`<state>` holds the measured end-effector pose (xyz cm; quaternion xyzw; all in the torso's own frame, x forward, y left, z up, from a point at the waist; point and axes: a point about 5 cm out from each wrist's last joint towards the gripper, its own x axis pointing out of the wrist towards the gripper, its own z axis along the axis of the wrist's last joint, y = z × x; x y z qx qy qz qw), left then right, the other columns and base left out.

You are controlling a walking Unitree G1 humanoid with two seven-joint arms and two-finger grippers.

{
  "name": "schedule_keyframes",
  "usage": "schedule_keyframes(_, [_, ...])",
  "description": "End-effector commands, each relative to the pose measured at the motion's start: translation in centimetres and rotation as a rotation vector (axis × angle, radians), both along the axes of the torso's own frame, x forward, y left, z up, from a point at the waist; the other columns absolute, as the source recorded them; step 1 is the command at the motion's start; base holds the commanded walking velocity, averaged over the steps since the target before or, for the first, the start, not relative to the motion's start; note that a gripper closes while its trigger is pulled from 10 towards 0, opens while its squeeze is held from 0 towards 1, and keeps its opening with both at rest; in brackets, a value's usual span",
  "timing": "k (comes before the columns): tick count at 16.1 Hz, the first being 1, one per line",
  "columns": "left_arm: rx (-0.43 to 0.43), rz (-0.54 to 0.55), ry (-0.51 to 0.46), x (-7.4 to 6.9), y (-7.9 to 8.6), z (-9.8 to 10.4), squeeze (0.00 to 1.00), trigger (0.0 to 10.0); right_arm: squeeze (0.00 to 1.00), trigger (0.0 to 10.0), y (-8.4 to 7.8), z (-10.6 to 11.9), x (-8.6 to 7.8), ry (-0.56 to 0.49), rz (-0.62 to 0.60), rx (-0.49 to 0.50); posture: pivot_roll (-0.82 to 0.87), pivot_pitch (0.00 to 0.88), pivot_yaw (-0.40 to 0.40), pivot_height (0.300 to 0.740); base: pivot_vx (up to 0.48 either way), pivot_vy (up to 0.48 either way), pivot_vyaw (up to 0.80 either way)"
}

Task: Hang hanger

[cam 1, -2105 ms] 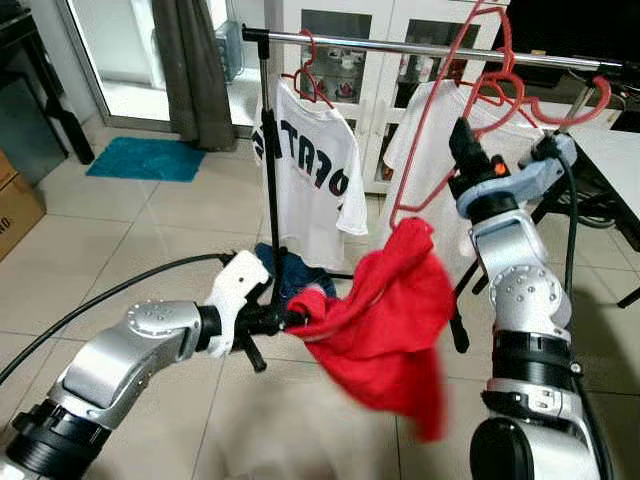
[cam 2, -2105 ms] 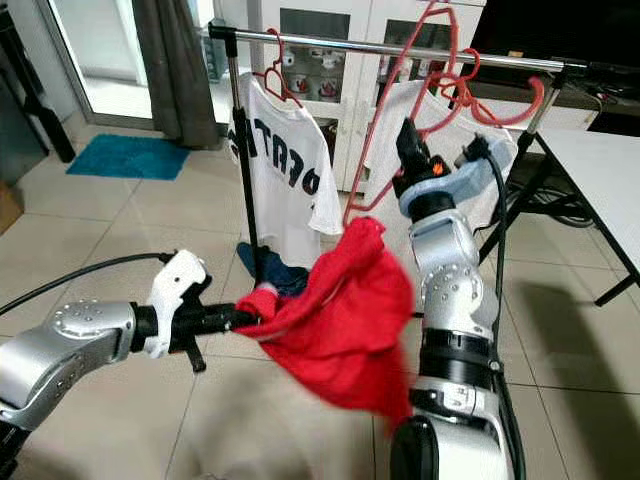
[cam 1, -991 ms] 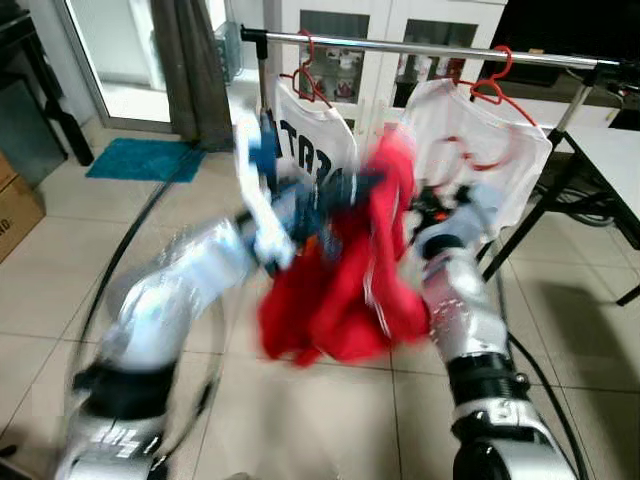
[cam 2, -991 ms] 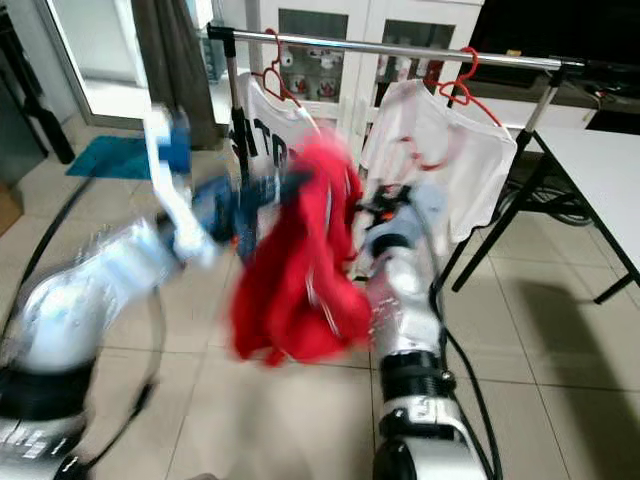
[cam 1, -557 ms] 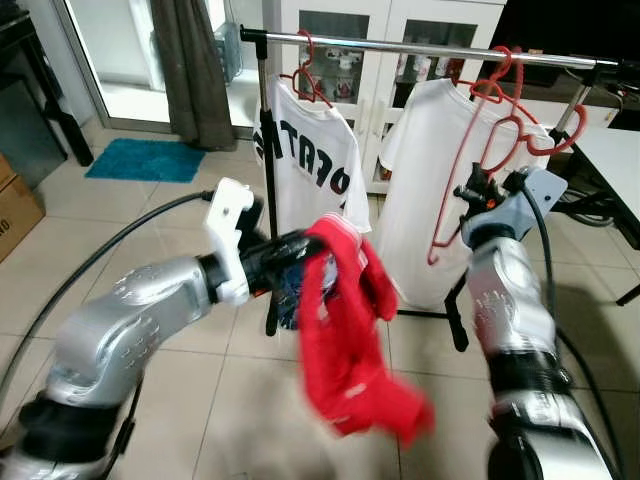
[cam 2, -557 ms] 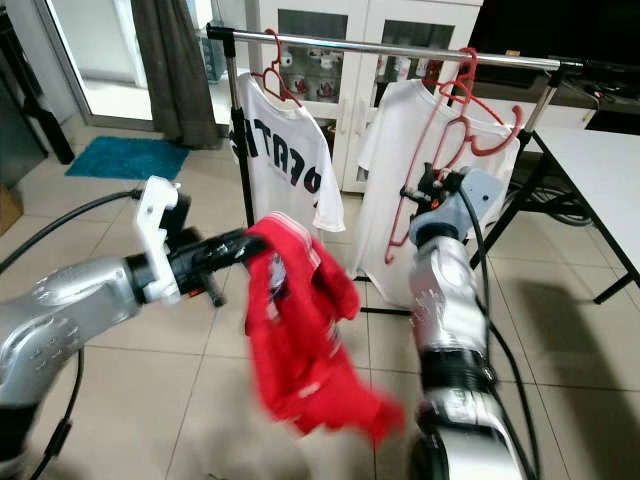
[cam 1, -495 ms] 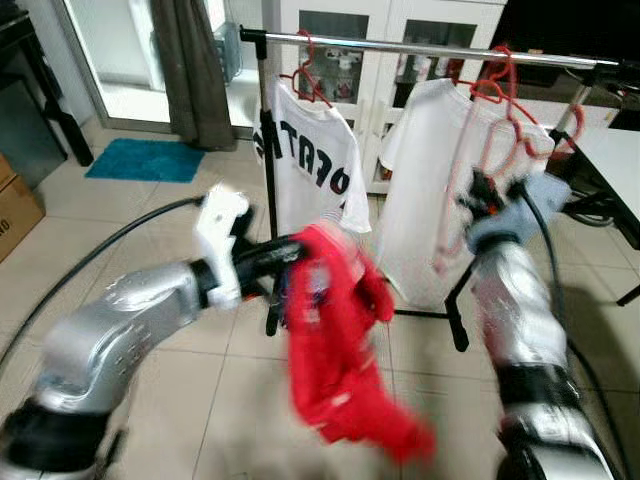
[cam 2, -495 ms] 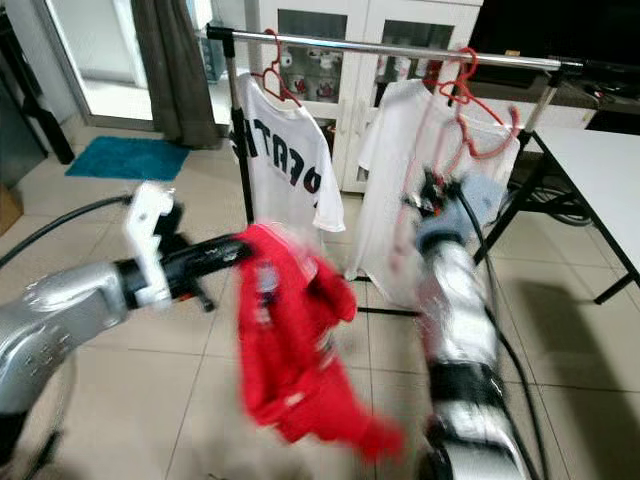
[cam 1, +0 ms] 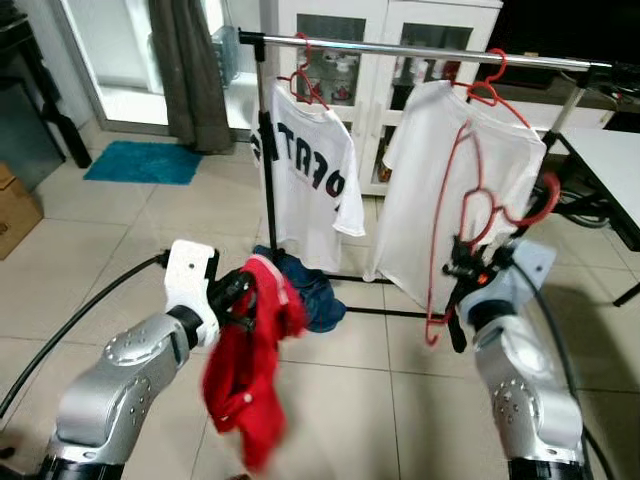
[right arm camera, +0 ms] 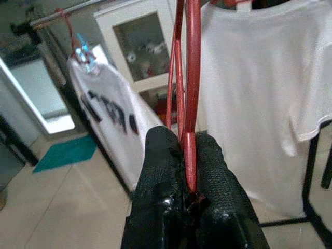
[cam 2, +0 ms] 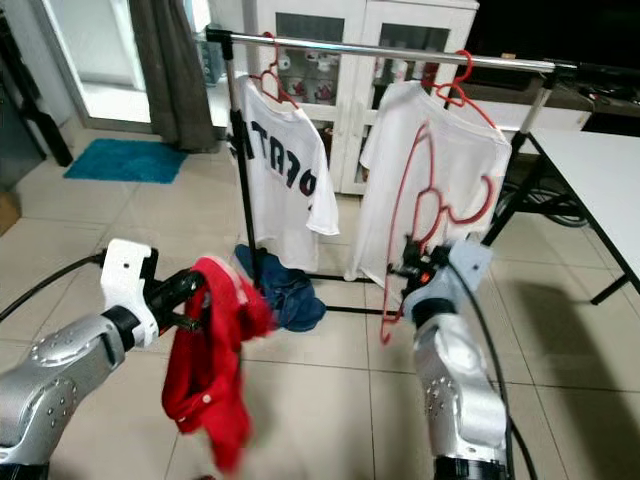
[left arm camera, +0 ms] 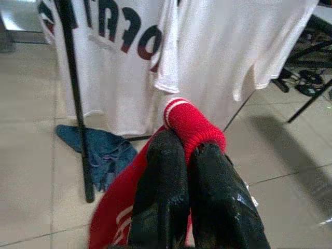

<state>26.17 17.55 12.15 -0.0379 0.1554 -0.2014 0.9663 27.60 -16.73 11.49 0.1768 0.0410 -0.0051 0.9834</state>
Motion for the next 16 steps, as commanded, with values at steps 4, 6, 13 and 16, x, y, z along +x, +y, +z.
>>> schedule_keyframes(4, [-0.043, 0.037, -0.084, -0.1, -0.8, 0.9, 0.00, 0.0, 0.00, 0.0, 0.5, 1.3, 0.1, -0.002, 0.026, 0.034, -0.10, 0.000, -0.062, 0.740, 0.000, 0.000, 0.00])
schedule_keyframes(6, [-0.027, 0.069, -0.092, 0.0, -0.7, 1.0, 0.00, 0.0, 0.00, 0.0, 1.0, 1.1, 0.2, 0.016, 0.082, 0.002, -0.10, 0.000, -0.060, 0.740, 0.000, 0.000, 0.00])
schedule_keyframes(13, [0.020, 0.083, -0.102, 1.1, -1.5, 1.1, 0.00, 10.0, 0.00, 4.0, 1.5, 0.7, -0.9, 0.058, 0.105, -0.113, -0.13, 0.000, -0.020, 0.740, 0.000, 0.000, 0.00])
schedule_keyframes(16, [0.049, 0.062, -0.121, 1.1, -2.0, 1.1, 0.00, 10.0, 0.00, 6.4, 1.1, 0.6, -1.2, 0.070, 0.065, -0.093, -0.13, 0.000, -0.012, 0.740, 0.000, 0.000, -0.80])
